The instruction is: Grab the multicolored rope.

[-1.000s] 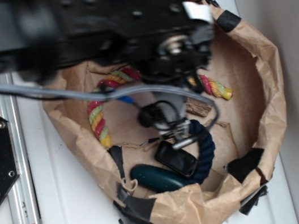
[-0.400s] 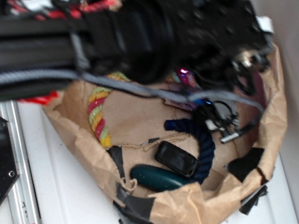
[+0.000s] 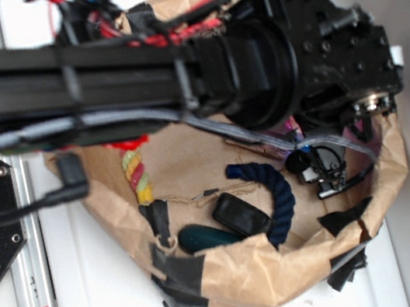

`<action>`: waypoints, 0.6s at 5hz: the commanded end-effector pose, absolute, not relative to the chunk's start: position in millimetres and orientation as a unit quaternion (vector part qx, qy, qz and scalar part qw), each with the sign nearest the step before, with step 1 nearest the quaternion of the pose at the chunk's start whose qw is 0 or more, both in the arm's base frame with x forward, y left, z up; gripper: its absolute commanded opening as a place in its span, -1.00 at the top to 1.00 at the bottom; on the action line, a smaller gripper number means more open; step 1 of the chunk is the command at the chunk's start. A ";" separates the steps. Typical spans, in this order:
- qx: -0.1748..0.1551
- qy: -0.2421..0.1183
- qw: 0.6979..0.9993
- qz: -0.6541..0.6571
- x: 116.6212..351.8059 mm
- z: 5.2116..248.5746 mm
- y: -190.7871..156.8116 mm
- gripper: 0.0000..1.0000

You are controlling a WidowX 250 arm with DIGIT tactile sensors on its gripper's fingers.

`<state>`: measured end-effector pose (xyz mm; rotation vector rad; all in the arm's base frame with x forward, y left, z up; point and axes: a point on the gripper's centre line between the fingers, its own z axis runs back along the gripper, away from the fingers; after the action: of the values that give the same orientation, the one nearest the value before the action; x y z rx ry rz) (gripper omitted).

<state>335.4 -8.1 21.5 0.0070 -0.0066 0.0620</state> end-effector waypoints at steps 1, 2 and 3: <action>-0.050 0.030 0.998 -0.035 299.4 8.6 -4.5 1.00; -0.039 0.055 0.997 -0.028 290.7 -0.2 -0.5 1.00; -0.043 0.070 0.996 -0.015 290.2 -5.6 0.0 1.00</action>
<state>303.5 -1.9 6.4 -0.0762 0.0888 -0.0571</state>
